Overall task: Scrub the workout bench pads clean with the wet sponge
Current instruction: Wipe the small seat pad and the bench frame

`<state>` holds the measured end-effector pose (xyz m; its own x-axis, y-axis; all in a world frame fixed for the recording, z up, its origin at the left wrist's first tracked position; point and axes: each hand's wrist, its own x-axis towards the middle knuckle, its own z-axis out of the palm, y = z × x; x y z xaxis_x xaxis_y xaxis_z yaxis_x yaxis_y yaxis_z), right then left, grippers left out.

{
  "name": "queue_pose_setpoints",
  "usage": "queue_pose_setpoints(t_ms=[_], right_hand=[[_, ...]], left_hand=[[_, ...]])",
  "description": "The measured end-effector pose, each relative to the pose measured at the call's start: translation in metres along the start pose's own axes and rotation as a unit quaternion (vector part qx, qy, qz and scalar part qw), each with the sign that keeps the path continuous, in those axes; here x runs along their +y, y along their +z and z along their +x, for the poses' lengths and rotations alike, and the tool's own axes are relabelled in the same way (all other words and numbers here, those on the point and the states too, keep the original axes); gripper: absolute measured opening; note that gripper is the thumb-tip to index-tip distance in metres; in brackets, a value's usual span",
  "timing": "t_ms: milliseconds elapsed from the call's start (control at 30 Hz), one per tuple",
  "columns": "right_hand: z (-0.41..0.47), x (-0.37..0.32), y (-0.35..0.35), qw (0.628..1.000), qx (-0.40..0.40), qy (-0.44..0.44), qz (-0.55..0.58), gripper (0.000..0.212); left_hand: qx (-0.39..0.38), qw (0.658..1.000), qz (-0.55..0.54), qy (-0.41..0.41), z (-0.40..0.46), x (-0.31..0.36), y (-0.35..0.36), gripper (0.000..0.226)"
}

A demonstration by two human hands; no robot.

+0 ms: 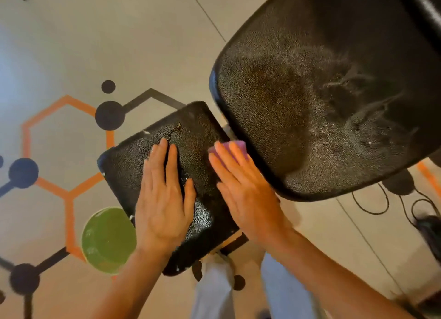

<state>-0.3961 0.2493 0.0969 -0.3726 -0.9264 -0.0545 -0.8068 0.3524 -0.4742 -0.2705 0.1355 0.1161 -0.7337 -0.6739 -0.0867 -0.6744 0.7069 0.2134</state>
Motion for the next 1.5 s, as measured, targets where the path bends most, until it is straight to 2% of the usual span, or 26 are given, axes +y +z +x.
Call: queue_pose_setpoints(t_ms=[100,300,367,467,533,600,700,767,867,967,1200,1300,1400,1500], right_hand=[[-0.035,-0.006,-0.006,1.0,-0.013,0.001,-0.011,0.05],[0.111,-0.012,0.004,1.0,0.014,-0.008,-0.014,0.047],[0.096,-0.007,0.004,0.999,0.012,-0.024,-0.026,0.048],[0.012,-0.005,-0.003,1.0,-0.017,-0.02,-0.015,0.049],[-0.012,-0.007,-0.004,1.0,-0.015,-0.02,-0.011,0.048],[0.024,-0.006,0.001,1.0,0.001,-0.021,0.015,0.046],[0.105,-0.011,0.004,0.998,0.017,0.037,0.05,0.046],[0.12,-0.011,0.002,0.995,0.018,0.063,0.079,0.046],[0.072,-0.007,-0.005,0.993,0.025,0.075,0.093,0.049],[0.02,-0.001,-0.01,0.982,0.016,0.133,0.135,0.051],[0.095,-0.021,0.006,0.975,0.09,0.165,0.119,0.046],[0.029,-0.012,0.004,0.973,0.077,0.182,0.118,0.048],[-0.049,-0.01,-0.005,0.956,0.069,0.25,0.136,0.051],[-0.055,-0.013,0.002,0.946,0.089,0.277,0.144,0.046]], left_hand=[[-0.004,1.0,-0.005,-0.008,0.002,0.0,-0.001,0.063],[-0.026,0.999,0.024,-0.005,0.002,0.0,0.0,0.065],[-0.029,0.999,0.017,-0.005,0.002,-0.001,0.001,0.065],[-0.028,1.0,-0.004,-0.005,0.003,-0.002,0.001,0.065],[-0.025,1.0,-0.018,-0.004,0.003,-0.002,0.0,0.065],[-0.025,0.999,-0.02,0.003,0.002,-0.003,0.001,0.064],[-0.023,1.0,-0.017,-0.001,0.001,-0.003,0.002,0.064],[-0.028,1.0,-0.014,-0.003,0.001,-0.002,0.002,0.064],[-0.033,0.999,-0.013,0.003,0.002,-0.003,0.001,0.064],[-0.035,0.999,-0.01,0.001,0.0,-0.003,0.0,0.064],[-0.038,0.999,0.0,0.003,0.0,-0.002,0.001,0.062],[-0.039,0.999,-0.001,0.002,-0.001,-0.002,0.001,0.063],[-0.035,0.999,-0.002,0.004,-0.002,-0.002,0.001,0.062],[-0.026,1.0,-0.002,0.011,-0.002,-0.003,0.002,0.062]])
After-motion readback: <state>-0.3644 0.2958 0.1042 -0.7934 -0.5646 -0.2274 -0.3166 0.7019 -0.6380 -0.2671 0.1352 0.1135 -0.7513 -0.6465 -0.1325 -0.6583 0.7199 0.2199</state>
